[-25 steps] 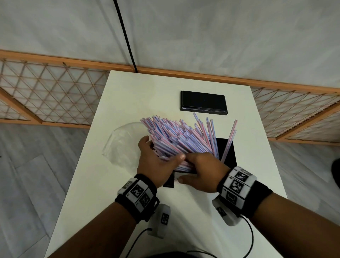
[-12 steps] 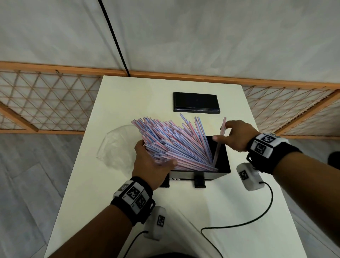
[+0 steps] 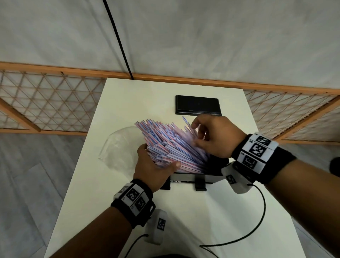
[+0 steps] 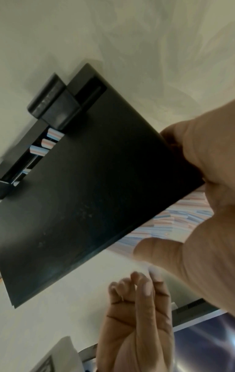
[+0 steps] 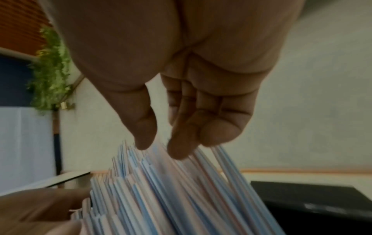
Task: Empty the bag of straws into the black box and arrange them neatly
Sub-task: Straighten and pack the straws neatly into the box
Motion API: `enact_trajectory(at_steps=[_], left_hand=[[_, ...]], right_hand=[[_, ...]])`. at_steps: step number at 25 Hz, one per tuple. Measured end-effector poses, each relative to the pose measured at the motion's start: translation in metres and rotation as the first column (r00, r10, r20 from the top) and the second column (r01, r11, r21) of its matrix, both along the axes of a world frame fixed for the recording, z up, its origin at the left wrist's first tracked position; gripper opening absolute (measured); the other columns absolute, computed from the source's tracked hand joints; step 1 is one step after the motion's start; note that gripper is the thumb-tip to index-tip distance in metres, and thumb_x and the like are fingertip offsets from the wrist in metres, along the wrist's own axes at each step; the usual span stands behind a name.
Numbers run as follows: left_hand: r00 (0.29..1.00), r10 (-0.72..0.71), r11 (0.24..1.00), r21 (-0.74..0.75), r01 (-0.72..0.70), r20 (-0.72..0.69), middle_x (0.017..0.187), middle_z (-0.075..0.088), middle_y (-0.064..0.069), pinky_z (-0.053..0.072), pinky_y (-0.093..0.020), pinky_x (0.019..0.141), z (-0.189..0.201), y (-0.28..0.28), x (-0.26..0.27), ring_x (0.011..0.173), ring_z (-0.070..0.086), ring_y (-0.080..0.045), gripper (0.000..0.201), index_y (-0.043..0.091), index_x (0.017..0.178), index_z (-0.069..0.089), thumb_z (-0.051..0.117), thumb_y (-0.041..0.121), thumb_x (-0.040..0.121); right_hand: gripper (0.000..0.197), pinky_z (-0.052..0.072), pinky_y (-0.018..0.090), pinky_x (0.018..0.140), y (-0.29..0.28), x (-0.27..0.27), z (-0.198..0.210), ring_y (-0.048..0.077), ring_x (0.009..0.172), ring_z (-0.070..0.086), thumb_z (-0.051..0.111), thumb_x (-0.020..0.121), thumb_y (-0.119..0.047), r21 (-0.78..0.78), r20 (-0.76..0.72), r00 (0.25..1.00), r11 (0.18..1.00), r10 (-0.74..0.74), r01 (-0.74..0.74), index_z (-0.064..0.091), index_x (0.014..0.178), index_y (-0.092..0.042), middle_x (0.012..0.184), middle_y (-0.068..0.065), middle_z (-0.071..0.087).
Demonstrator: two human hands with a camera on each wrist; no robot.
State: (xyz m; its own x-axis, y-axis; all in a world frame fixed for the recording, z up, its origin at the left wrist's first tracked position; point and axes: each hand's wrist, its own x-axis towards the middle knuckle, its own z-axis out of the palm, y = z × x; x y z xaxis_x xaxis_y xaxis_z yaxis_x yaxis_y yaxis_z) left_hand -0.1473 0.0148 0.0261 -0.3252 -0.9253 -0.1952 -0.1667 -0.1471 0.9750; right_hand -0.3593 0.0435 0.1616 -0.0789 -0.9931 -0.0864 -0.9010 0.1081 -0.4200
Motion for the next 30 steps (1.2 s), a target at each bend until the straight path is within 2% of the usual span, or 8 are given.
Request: enact_trajectory(at_steps=[2, 4, 8, 12, 17, 21, 25, 30], left_hand=[[1.0, -0.003, 1.0, 0.023, 0.004, -0.003, 0.117, 0.062, 0.013, 0.056, -0.021, 0.087, 0.002, -0.002, 0.0, 0.1, 0.065, 0.007, 0.094, 0.018, 0.134, 0.032, 0.094, 0.018, 0.063], [1.0, 0.004, 0.999, 0.042, -0.004, 0.005, 0.116, 0.058, 0.016, 0.054, -0.014, 0.082, 0.003, -0.003, 0.002, 0.095, 0.063, 0.012, 0.096, 0.018, 0.135, 0.03, 0.094, 0.018, 0.064], [1.0, 0.013, 0.997, 0.075, -0.013, 0.005, 0.119, 0.06, 0.015, 0.053, -0.029, 0.092, -0.004, -0.006, 0.003, 0.105, 0.063, -0.001, 0.106, 0.016, 0.141, 0.028, 0.095, 0.026, 0.06], [1.0, -0.001, 0.998, 0.057, 0.002, -0.003, 0.122, 0.063, 0.011, 0.055, -0.029, 0.091, -0.008, -0.002, 0.001, 0.107, 0.065, 0.001, 0.103, 0.014, 0.136, 0.033, 0.097, 0.031, 0.057], [1.0, -0.017, 0.999, 0.042, 0.018, -0.019, 0.124, 0.068, -0.001, 0.057, -0.045, 0.093, -0.011, -0.005, 0.001, 0.111, 0.068, -0.014, 0.111, 0.007, 0.135, 0.04, 0.095, 0.053, 0.051], [1.0, -0.023, 1.0, 0.008, 0.023, -0.013, 0.125, 0.067, -0.002, 0.055, -0.045, 0.096, -0.009, -0.007, 0.0, 0.113, 0.067, -0.015, 0.107, 0.005, 0.135, 0.037, 0.093, 0.049, 0.055], [0.999, -0.034, 0.999, 0.022, 0.034, -0.006, 0.12, 0.062, 0.013, 0.055, -0.033, 0.093, -0.005, -0.007, 0.003, 0.106, 0.066, 0.004, 0.107, 0.009, 0.136, 0.03, 0.092, 0.036, 0.053], [0.997, -0.029, 0.997, 0.08, 0.022, 0.079, 0.127, 0.058, 0.007, 0.051, -0.034, 0.099, -0.001, -0.008, 0.012, 0.114, 0.059, -0.007, 0.109, 0.023, 0.133, 0.036, 0.087, 0.058, 0.044]], right_hand=[[0.03, 0.042, 0.021, 0.062, 0.006, -0.006, -0.01, 0.009, 0.07, 0.061, 0.079, 0.074, -0.034, 0.033, 0.008, 0.986, 0.986, -0.164, 0.163, 0.057, 0.088, -0.02, 0.074, -0.008, 0.065], [0.034, 0.043, 0.027, 0.067, 0.013, -0.018, -0.025, 0.019, 0.081, 0.062, 0.079, 0.071, -0.043, 0.188, -0.137, 0.954, 0.938, -0.268, 0.291, 0.059, 0.087, -0.021, 0.082, -0.004, 0.066], [0.057, 0.048, 0.031, 0.072, 0.015, -0.01, -0.057, 0.022, 0.087, 0.06, 0.078, 0.062, -0.057, 0.442, -0.169, 0.963, 0.858, -0.209, 0.263, 0.056, 0.099, -0.021, 0.095, 0.0, 0.062], [0.055, 0.045, 0.028, 0.077, 0.01, 0.007, -0.077, 0.025, 0.097, 0.061, 0.074, 0.074, -0.039, 0.388, -0.042, 0.985, 0.905, -0.17, 0.173, 0.047, 0.117, -0.019, 0.106, 0.002, 0.063], [0.034, 0.05, 0.032, 0.077, 0.003, 0.016, -0.084, 0.029, 0.092, 0.063, 0.064, 0.078, -0.027, 0.408, -0.03, 0.982, 0.895, -0.187, 0.183, 0.049, 0.107, -0.018, 0.102, 0.006, 0.066], [0.052, 0.052, 0.039, 0.088, -0.002, 0.031, -0.077, 0.029, 0.101, 0.062, 0.059, 0.073, -0.036, 0.182, 0.036, 0.993, 0.978, -0.109, 0.101, 0.053, 0.124, -0.023, 0.11, 0.005, 0.064], [0.057, 0.046, 0.031, 0.089, -0.005, 0.033, -0.074, 0.03, 0.1, 0.059, 0.07, 0.077, -0.022, 0.12, 0.012, 0.996, 0.989, -0.091, 0.089, 0.051, 0.13, -0.019, 0.108, 0.009, 0.056], [0.052, 0.041, 0.029, 0.072, 0.016, 0.006, -0.07, 0.02, 0.082, 0.052, 0.088, 0.062, -0.038, 0.036, -0.01, 0.971, 0.971, -0.238, 0.238, 0.053, 0.096, -0.02, 0.092, -0.002, 0.05]])
